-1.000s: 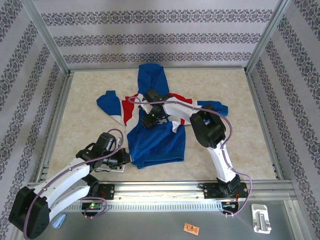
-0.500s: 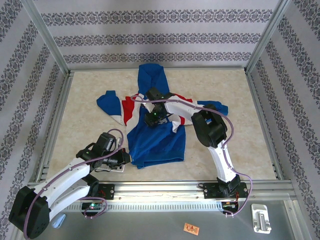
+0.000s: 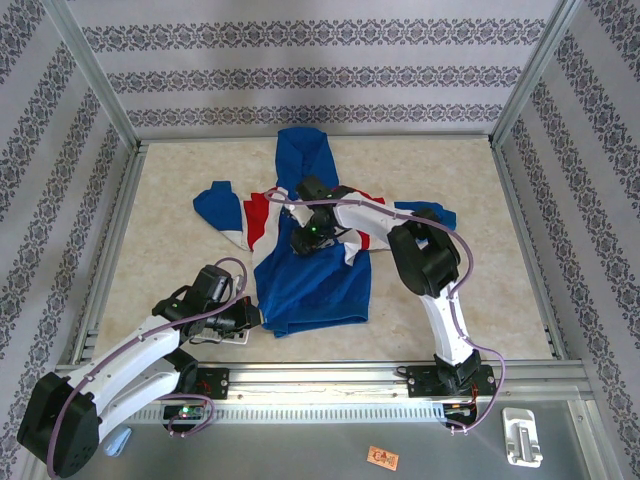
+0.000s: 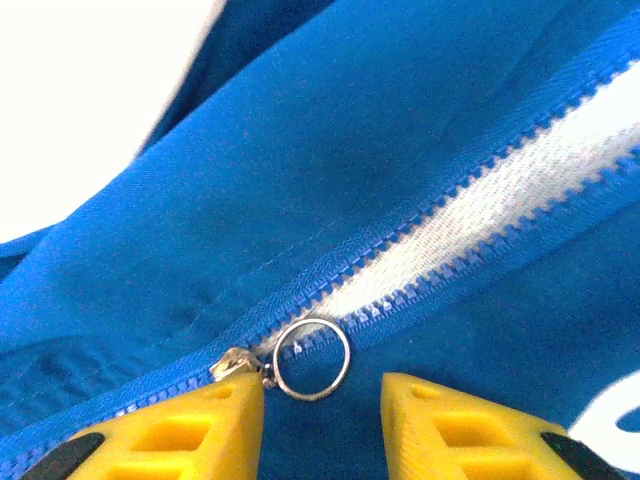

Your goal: Zip up the jacket

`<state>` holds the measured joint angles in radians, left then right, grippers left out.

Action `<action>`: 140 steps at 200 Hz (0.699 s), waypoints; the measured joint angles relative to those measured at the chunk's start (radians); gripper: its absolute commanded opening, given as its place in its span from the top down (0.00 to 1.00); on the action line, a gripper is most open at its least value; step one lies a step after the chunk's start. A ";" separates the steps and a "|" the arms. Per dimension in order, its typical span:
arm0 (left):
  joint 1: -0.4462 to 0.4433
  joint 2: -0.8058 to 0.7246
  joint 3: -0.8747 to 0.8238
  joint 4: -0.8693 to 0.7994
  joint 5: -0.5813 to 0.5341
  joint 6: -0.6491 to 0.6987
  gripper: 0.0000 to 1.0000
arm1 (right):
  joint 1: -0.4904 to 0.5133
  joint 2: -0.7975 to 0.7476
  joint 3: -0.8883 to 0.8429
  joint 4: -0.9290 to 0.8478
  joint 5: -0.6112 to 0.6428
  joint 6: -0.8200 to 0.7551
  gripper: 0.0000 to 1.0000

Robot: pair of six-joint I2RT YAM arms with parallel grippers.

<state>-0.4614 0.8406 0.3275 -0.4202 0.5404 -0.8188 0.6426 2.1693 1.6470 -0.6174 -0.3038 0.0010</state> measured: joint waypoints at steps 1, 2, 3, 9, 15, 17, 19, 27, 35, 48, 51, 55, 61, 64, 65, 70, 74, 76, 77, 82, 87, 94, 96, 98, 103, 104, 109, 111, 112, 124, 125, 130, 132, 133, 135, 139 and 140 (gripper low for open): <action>0.000 0.000 0.000 0.000 0.000 0.000 1.00 | 0.000 -0.001 0.000 0.000 -0.002 0.000 0.65; 0.000 0.000 0.000 0.000 0.000 0.000 1.00 | -0.003 -0.003 0.000 0.000 -0.006 0.002 0.65; 0.000 0.000 0.000 0.000 0.000 0.000 1.00 | -0.004 -0.003 0.000 0.000 -0.008 0.003 0.65; 0.000 0.000 0.000 0.000 0.000 0.000 1.00 | -0.013 -0.010 0.000 0.004 -0.026 0.011 0.65; 0.000 0.000 0.000 0.000 0.000 0.000 1.00 | -0.023 -0.015 0.000 0.006 -0.044 0.021 0.65; 0.000 0.000 0.000 0.000 0.000 0.000 1.00 | -0.027 -0.017 0.000 0.008 -0.051 0.027 0.65; 0.000 0.000 0.000 0.000 0.000 0.000 1.00 | -0.030 -0.019 0.000 0.010 -0.057 0.031 0.65; 0.000 0.000 0.000 0.000 0.000 0.000 1.00 | -0.043 -0.024 0.000 0.015 -0.083 0.049 0.65; 0.000 0.000 0.000 0.000 0.000 0.000 1.00 | -0.053 -0.026 0.000 0.022 -0.109 0.070 0.65; 0.000 0.000 0.000 0.000 0.000 0.000 1.00 | -0.065 -0.026 0.000 0.030 -0.140 0.104 0.65; 0.000 0.000 0.000 0.000 0.000 0.000 1.00 | -0.066 -0.026 0.000 0.031 -0.146 0.116 0.64; 0.000 0.000 0.000 0.000 0.000 0.000 1.00 | -0.067 -0.026 -0.001 0.032 -0.156 0.127 0.64; 0.000 0.000 0.000 0.000 0.000 0.000 1.00 | -0.065 -0.026 -0.001 0.032 -0.168 0.144 0.64; 0.000 0.000 0.000 0.000 0.000 0.000 1.00 | -0.063 -0.026 -0.001 0.034 -0.174 0.154 0.64; 0.000 0.000 0.000 0.000 0.000 0.000 1.00 | -0.063 -0.026 -0.001 0.033 -0.175 0.157 0.64; 0.000 0.000 0.000 0.000 0.000 0.000 1.00 | -0.059 -0.026 -0.001 0.035 -0.185 0.169 0.64; 0.000 0.000 0.000 0.000 0.000 0.000 1.00 | -0.056 -0.026 -0.001 0.037 -0.189 0.179 0.64; 0.000 0.000 0.000 0.000 0.000 0.000 1.00 | -0.054 -0.026 -0.001 0.037 -0.192 0.183 0.64; 0.000 0.000 0.000 0.000 0.000 0.000 1.00 | -0.053 -0.026 -0.001 0.038 -0.193 0.186 0.64; 0.000 0.000 0.000 0.000 0.000 0.000 1.00 | -0.048 -0.026 -0.001 0.039 -0.199 0.198 0.64; 0.000 -0.001 0.000 0.000 0.000 0.000 1.00 | -0.043 -0.025 -0.001 0.041 -0.204 0.212 0.64; 0.000 -0.001 0.000 0.000 0.000 0.000 1.00 | -0.038 -0.024 -0.001 0.043 -0.208 0.230 0.64; 0.000 -0.001 0.000 0.000 0.000 0.000 1.00 | -0.036 -0.023 -0.001 0.044 -0.209 0.234 0.64; 0.000 -0.002 0.000 0.000 0.000 0.000 1.00 | -0.035 -0.023 -0.001 0.045 -0.210 0.238 0.64; 0.000 -0.002 0.000 0.000 0.000 0.000 1.00 | -0.034 -0.021 -0.001 0.046 -0.211 0.248 0.64; 0.000 -0.002 0.000 0.000 0.000 0.000 1.00 | -0.032 -0.020 -0.001 0.047 -0.211 0.253 0.64; 0.000 -0.003 0.000 0.000 0.000 0.000 1.00 | -0.030 -0.018 -0.001 0.047 -0.210 0.261 0.64; 0.000 -0.004 0.000 0.000 0.000 0.000 1.00 | -0.029 -0.016 -0.001 0.046 -0.210 0.267 0.64; 0.000 -0.004 0.000 0.000 0.000 0.000 1.00 | -0.029 -0.015 -0.001 0.046 -0.210 0.269 0.64; 0.000 -0.009 0.000 0.000 0.000 0.000 1.00 | -0.025 -0.006 -0.001 0.046 -0.206 0.292 0.64; 0.000 -0.009 0.000 0.000 0.000 0.000 1.00 | -0.025 -0.005 -0.001 0.046 -0.205 0.294 0.64; 0.000 -0.012 0.000 0.000 0.000 0.000 1.00 | -0.025 -0.002 -0.003 0.046 -0.201 0.303 0.64; 0.000 -0.013 0.000 0.000 0.000 0.000 1.00 | -0.025 -0.001 -0.003 0.046 -0.198 0.308 0.64; 0.000 -0.014 0.000 0.000 0.000 0.000 1.00 | -0.025 0.000 -0.004 0.046 -0.198 0.309 0.63; 0.000 -0.014 0.000 0.000 0.000 0.000 1.00 | -0.025 0.000 -0.005 0.046 -0.196 0.312 0.64; 0.000 -0.017 0.000 0.000 0.000 0.000 1.00 | -0.025 0.001 -0.009 0.046 -0.190 0.317 0.63; 0.000 -0.018 0.000 0.000 0.000 0.000 1.00 | -0.025 0.001 -0.011 0.046 -0.188 0.319 0.63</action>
<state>-0.4614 0.8230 0.3275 -0.4202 0.5407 -0.8188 0.6178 2.1704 1.6363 -0.5713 -0.4923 0.3202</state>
